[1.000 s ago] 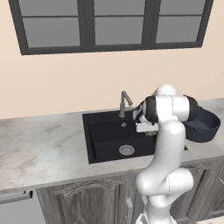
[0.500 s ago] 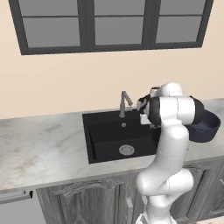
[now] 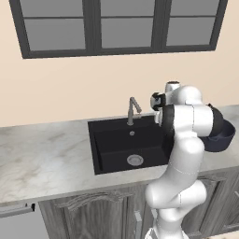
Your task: Dump the garlic from the pot into the sink. Then turn on the water and wash the garlic. Then turn off the water and put the garlic back in the pot.
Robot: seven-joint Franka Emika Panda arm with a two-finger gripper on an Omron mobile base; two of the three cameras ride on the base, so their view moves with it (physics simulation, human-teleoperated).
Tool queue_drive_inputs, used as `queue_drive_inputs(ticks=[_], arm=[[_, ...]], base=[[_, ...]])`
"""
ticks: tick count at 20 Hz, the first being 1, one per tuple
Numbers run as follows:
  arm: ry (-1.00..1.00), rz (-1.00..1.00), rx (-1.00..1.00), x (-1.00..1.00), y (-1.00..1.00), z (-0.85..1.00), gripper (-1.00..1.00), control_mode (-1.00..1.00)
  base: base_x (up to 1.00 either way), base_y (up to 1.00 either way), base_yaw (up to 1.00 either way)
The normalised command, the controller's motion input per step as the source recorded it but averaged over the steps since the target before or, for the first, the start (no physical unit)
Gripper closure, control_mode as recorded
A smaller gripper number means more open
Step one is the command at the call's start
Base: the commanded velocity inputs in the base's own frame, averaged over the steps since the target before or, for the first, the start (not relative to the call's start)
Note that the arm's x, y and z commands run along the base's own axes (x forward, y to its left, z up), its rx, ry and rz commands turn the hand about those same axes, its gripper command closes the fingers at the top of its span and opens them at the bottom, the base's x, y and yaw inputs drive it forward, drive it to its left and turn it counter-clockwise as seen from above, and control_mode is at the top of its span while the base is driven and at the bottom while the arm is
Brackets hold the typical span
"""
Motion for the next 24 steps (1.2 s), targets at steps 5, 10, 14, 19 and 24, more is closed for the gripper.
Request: queue_drive_inputs(ticks=[5,10,14,19,24], arm=[[-0.02,0.00,0.00,0.00,-0.20,0.51,1.00,-1.00],[-0.03,0.00,0.00,-0.02,-0.20,0.52,1.00,-1.00],[-0.03,0.00,0.00,-0.22,-0.38,0.27,1.00,-1.00],[-0.05,-0.02,0.00,-0.51,-0.47,0.05,1.00,-1.00],[-0.02,-0.02,0.00,-0.50,-0.42,0.06,1.00,-1.00]], base=[[0.00,0.00,0.00],[0.00,0.00,0.00],[0.00,0.00,0.00],[0.00,0.00,0.00],[0.00,0.00,0.00]])
